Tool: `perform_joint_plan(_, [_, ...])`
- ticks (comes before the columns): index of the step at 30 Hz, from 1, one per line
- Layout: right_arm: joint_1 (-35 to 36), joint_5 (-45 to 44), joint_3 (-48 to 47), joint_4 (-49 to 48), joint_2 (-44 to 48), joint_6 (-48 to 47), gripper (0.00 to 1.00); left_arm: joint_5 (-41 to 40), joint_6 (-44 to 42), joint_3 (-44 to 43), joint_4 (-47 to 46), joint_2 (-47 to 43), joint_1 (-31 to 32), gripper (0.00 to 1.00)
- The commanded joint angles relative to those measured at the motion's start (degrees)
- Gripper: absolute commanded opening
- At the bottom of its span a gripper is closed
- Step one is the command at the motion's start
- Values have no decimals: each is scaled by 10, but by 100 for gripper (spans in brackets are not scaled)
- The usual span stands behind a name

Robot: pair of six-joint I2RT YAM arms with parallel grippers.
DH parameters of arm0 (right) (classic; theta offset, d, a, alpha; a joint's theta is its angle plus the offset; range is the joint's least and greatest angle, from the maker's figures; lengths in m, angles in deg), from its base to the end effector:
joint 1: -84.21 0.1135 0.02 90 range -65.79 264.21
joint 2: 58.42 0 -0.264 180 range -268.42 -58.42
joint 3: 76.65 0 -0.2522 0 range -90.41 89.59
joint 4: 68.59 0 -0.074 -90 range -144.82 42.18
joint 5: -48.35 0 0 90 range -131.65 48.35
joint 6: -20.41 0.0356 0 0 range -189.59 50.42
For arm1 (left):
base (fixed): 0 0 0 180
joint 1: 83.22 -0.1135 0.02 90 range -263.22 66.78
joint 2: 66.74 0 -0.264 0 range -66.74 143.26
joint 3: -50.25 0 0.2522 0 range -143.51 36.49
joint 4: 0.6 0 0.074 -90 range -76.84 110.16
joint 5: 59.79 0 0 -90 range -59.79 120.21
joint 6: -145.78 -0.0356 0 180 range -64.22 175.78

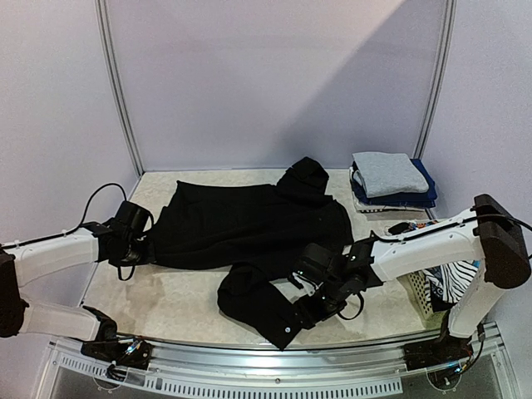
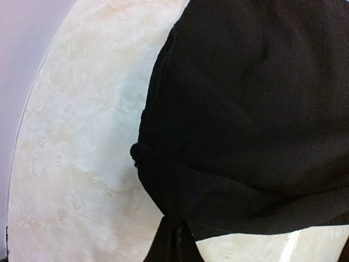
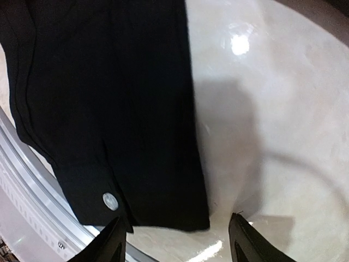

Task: Fold and stack the mixed laundry pile
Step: Fold the crumpled shirt at the center of the board.

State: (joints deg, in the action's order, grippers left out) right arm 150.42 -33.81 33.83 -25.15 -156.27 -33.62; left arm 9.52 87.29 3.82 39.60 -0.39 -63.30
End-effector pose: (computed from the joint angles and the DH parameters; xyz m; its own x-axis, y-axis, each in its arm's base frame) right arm 0.1215 0.2877 0.1516 -0.8526 -0.4916 -0.1771 -0.5225 0.8023 0.2886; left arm 0.1967 -0.0579 0.1764 -0.7751 -0.2392 -0.5848 -0.2954 0.9554 0.0008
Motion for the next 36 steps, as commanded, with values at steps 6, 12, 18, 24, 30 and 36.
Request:
perform_joint_plan(6, [23, -39, -36, 33, -61, 18, 36, 1, -3, 12, -8, -9, -7, 0])
perform_joint_plan(12, [36, -50, -51, 61, -69, 18, 10, 0, -3, 13, -10, -9, -7, 0])
perform_joint_plan(18, [37, -50, -45, 48, -76, 20, 0, 2, -4, 14, -11, -10, -7, 0])
perform_joint_plan(24, [37, -71, -32, 60, -20, 24, 0, 2, -4, 16, -14, -16, -7, 0])
perform_joint_plan(30, [37, -144, -37, 127, 88, 25, 0, 15, -9, 19, -7, -56, -5, 0])
perform_joint_plan(36, [37, -187, -70, 168, 219, 24, 0, 35, -2, 10, 31, -113, -2, 0])
